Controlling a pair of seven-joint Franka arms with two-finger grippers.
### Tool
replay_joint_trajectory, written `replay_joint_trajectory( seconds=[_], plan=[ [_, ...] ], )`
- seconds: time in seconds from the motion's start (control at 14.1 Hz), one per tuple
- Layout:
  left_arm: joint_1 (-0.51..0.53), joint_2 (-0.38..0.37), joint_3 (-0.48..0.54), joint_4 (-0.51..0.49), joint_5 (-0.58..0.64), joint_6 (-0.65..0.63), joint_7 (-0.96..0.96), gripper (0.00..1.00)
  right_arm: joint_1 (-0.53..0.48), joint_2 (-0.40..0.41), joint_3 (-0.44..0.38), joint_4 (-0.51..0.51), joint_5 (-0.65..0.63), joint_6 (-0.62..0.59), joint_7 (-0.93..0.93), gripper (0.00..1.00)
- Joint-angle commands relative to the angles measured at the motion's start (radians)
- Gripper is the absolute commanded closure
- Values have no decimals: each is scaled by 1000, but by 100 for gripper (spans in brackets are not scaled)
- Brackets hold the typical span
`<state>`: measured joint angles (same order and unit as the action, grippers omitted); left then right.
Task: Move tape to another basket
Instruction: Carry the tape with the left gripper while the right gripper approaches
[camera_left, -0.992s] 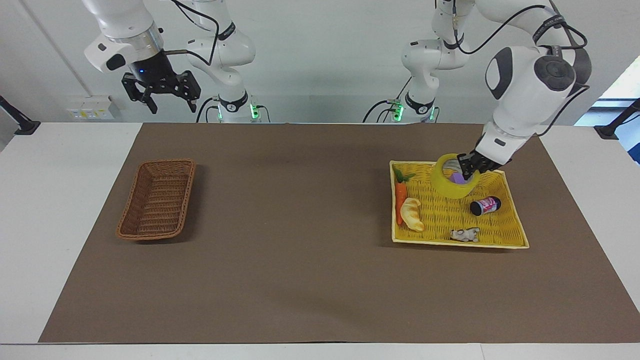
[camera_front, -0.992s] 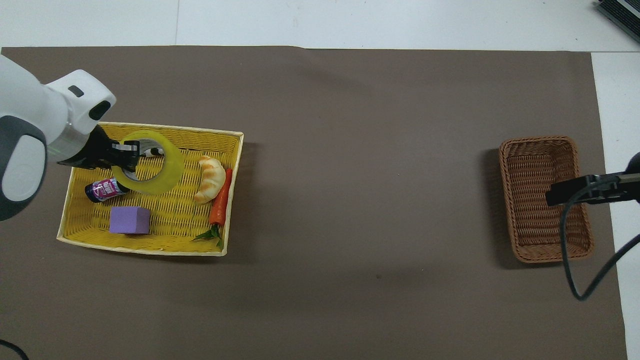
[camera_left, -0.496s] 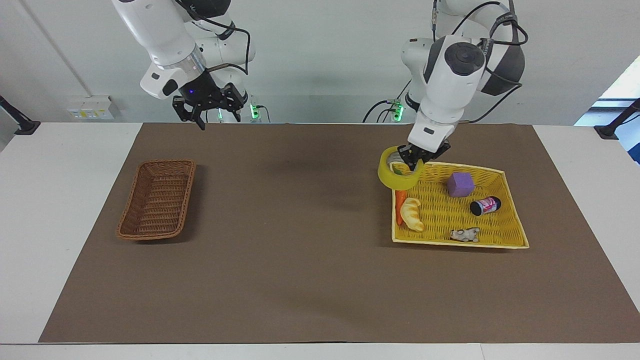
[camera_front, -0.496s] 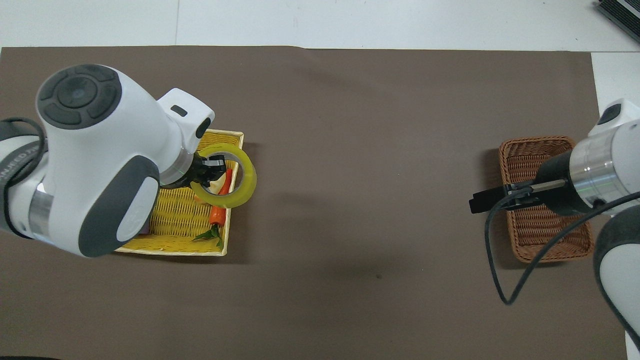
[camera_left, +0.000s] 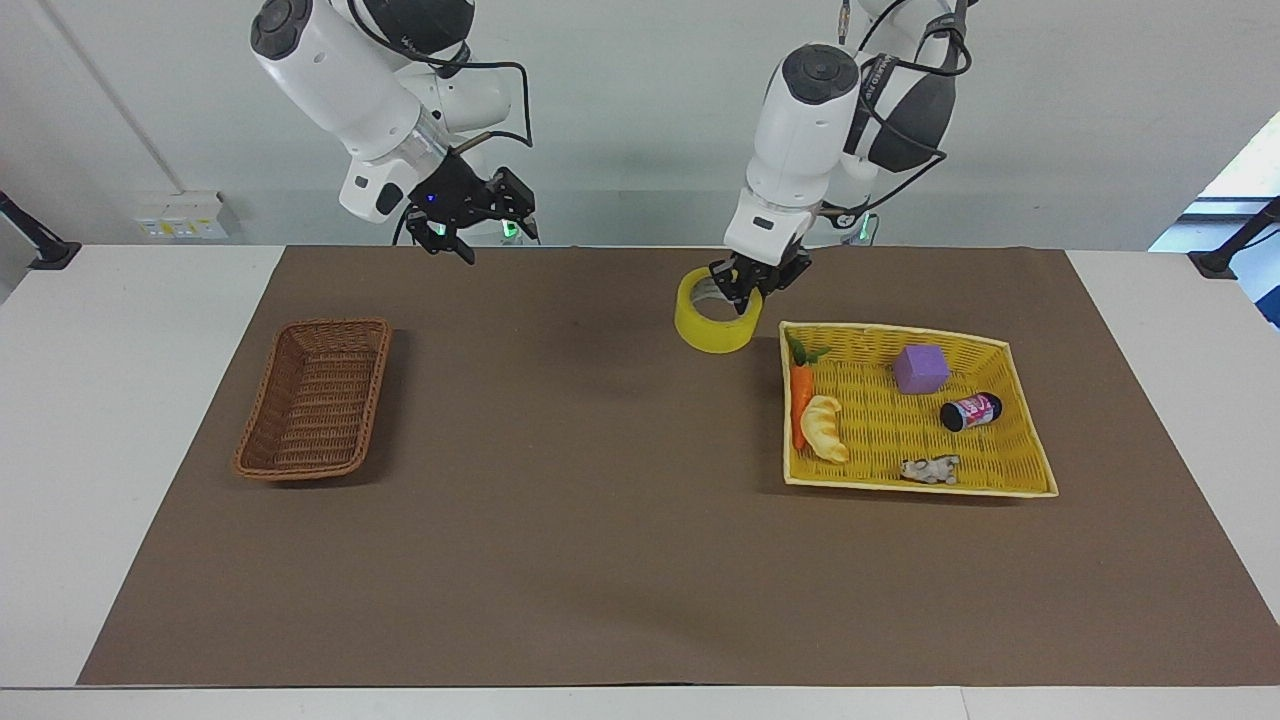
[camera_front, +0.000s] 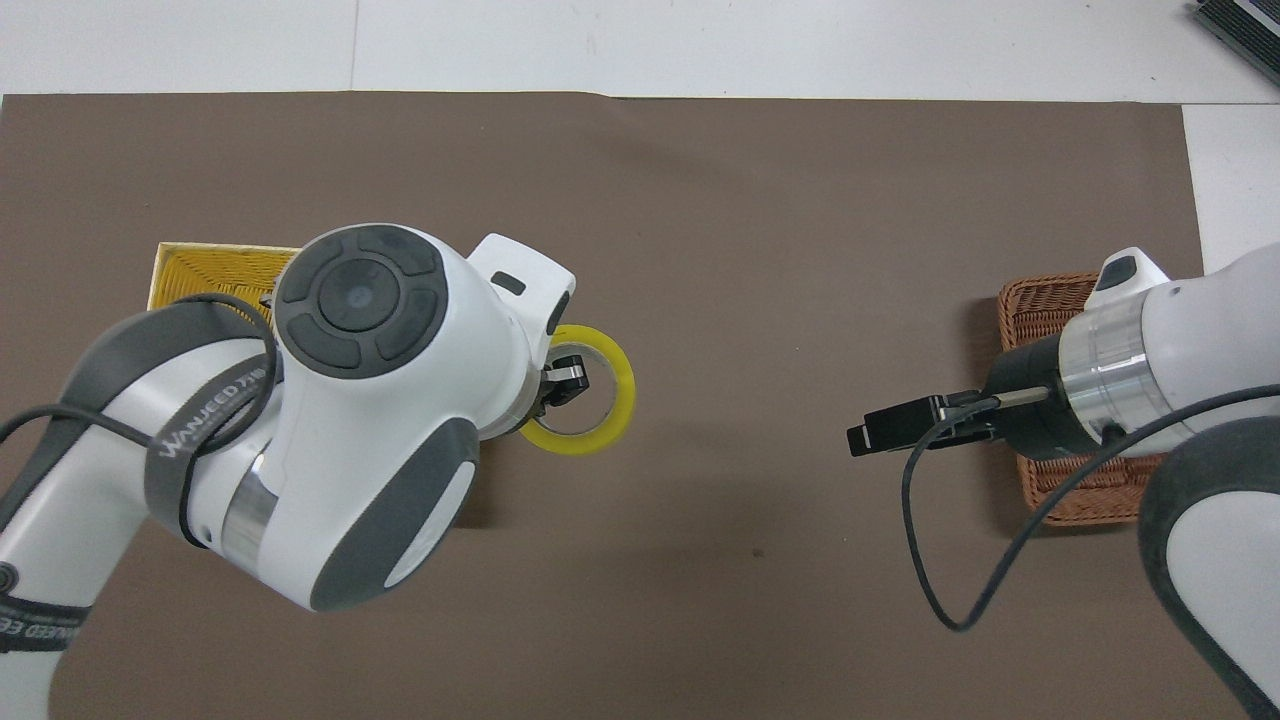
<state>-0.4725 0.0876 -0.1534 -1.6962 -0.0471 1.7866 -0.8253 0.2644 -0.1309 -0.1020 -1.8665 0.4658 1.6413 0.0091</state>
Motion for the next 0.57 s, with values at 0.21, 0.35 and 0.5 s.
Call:
replay_joint_trajectory(
  seconds=[0.21, 0.35, 0.5],
  plan=[
    [-104, 17, 17, 36, -7, -21, -86, 100, 29, -32, 4, -123, 154, 115, -17, 0],
    [-139, 23, 15, 73, -2, -58, -89, 100, 59, -32, 4, -173, 223, 175, -17, 0],
    [-161, 37, 15, 84, 7, -62, -142, 100, 76, -30, 4, -203, 273, 236, -27, 0]
  ],
)
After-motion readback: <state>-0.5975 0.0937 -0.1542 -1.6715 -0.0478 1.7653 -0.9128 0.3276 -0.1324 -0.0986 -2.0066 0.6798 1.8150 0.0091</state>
